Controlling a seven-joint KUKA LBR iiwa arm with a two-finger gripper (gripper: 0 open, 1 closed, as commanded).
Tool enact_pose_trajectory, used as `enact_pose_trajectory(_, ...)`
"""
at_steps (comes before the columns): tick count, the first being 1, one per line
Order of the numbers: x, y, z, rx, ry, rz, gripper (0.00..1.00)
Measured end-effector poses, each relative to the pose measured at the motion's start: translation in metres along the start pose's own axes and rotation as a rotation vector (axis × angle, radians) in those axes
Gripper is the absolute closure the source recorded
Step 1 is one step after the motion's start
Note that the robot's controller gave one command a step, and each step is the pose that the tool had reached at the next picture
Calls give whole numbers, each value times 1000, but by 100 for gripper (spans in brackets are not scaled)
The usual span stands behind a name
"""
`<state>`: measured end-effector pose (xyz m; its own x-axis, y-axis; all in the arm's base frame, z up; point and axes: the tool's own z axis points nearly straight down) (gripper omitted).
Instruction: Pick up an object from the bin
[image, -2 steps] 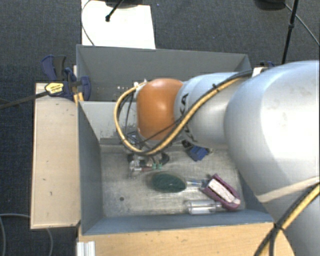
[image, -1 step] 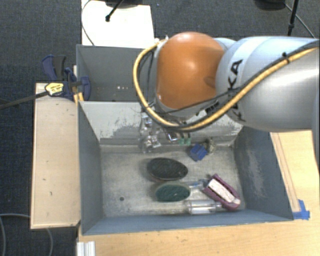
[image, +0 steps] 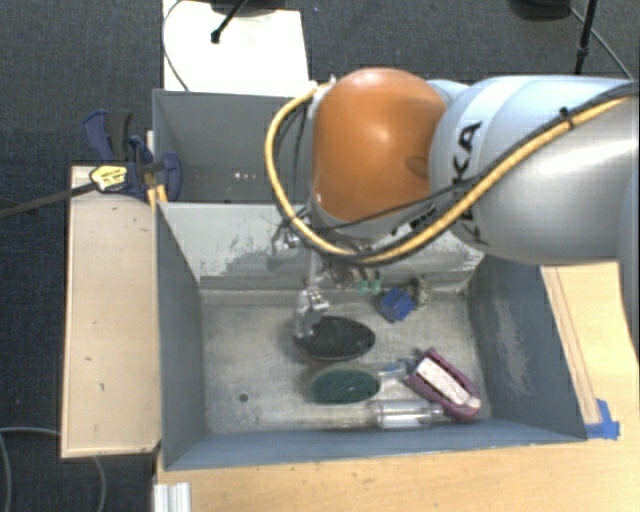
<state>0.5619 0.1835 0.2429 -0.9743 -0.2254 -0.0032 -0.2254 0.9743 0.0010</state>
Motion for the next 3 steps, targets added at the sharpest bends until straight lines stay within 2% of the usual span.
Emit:
enact_pose_trajectory(1, 48, -44, 143, 0, 8, -53, 0)
enact_pose_trajectory(2, 77, -109, 168, -1, 0, -201, 0)
enact_pose_trajectory(3, 70, -175, 170, -3, -9, -59, 0)
